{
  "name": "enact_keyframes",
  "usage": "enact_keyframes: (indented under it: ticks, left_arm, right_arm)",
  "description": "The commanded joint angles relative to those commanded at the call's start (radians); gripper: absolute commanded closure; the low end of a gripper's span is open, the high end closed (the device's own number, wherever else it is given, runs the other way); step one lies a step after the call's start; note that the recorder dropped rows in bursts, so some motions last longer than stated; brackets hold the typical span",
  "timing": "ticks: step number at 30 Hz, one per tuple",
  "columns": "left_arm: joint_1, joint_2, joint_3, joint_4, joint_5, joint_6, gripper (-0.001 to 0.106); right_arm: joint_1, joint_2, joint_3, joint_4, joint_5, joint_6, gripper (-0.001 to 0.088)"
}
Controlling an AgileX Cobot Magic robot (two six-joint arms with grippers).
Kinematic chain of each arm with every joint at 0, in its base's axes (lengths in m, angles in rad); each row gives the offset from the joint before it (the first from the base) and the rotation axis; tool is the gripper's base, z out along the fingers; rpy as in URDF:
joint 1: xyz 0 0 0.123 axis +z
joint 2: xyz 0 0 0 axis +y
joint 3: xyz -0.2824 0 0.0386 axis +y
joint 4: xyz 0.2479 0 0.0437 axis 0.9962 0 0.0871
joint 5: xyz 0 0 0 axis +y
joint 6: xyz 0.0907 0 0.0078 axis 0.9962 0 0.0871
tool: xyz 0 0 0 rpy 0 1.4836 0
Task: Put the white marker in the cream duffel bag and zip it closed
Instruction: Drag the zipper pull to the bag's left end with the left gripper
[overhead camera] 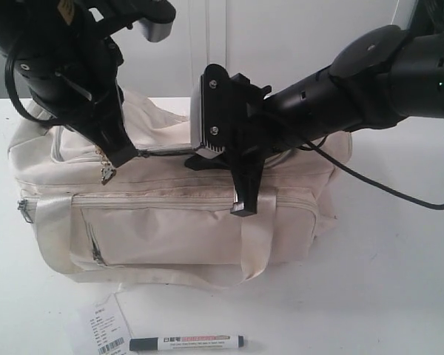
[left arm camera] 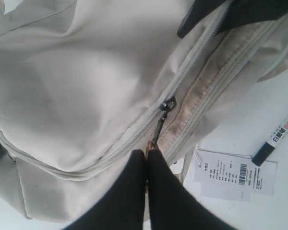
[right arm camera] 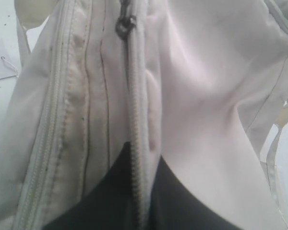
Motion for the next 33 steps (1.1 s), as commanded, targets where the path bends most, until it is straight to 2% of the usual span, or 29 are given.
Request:
enact_keyframes:
  ticks: [20, 33]
  left_arm:
    - [0.000, 0.000, 0.000, 0.107, 0.081, -0.011, 0.105]
    - [0.000, 0.000, 0.002, 0.110, 0.081, -0.011, 0.105]
  right_arm:
    - [0.000, 0.000, 0.000, -0.002, 0.000, 0.045, 0.0868]
    - [0.000, 0.000, 0.000, -0.002, -0.002, 0.045, 0.0868]
